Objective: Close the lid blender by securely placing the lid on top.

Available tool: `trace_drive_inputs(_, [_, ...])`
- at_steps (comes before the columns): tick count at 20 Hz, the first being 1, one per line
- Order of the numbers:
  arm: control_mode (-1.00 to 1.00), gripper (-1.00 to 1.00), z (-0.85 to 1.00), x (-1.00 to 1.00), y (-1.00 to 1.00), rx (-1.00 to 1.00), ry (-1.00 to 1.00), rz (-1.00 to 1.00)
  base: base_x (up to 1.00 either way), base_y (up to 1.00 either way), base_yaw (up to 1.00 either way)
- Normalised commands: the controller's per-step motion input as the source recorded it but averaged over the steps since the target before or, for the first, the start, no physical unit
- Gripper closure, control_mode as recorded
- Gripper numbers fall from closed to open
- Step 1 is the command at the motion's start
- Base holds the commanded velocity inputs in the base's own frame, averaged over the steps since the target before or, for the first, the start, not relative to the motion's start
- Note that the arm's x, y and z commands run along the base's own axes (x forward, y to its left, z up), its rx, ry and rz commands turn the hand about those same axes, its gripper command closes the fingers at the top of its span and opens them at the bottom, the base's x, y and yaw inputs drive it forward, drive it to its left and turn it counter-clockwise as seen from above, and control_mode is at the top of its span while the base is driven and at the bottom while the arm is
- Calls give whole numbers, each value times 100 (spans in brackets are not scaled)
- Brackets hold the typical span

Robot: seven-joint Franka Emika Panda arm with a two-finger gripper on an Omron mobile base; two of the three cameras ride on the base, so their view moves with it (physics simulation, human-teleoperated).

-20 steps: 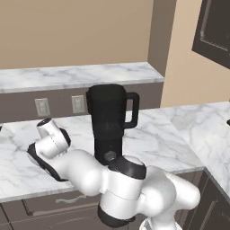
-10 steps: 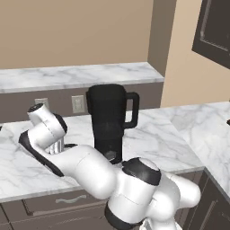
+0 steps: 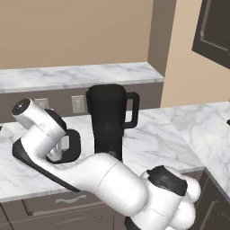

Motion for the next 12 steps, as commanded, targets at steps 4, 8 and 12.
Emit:
trace_drive_inputs(4, [-100, 100, 98, -37, -23, 0, -30, 1, 0, 0, 0])
trace_drive_inputs(8, [-100, 100, 100, -4, -23, 0, -11, 0, 0, 0, 0])
trace_drive_inputs(12, [-100, 100, 100, 0, -21, 0, -4, 0, 0, 0, 0])
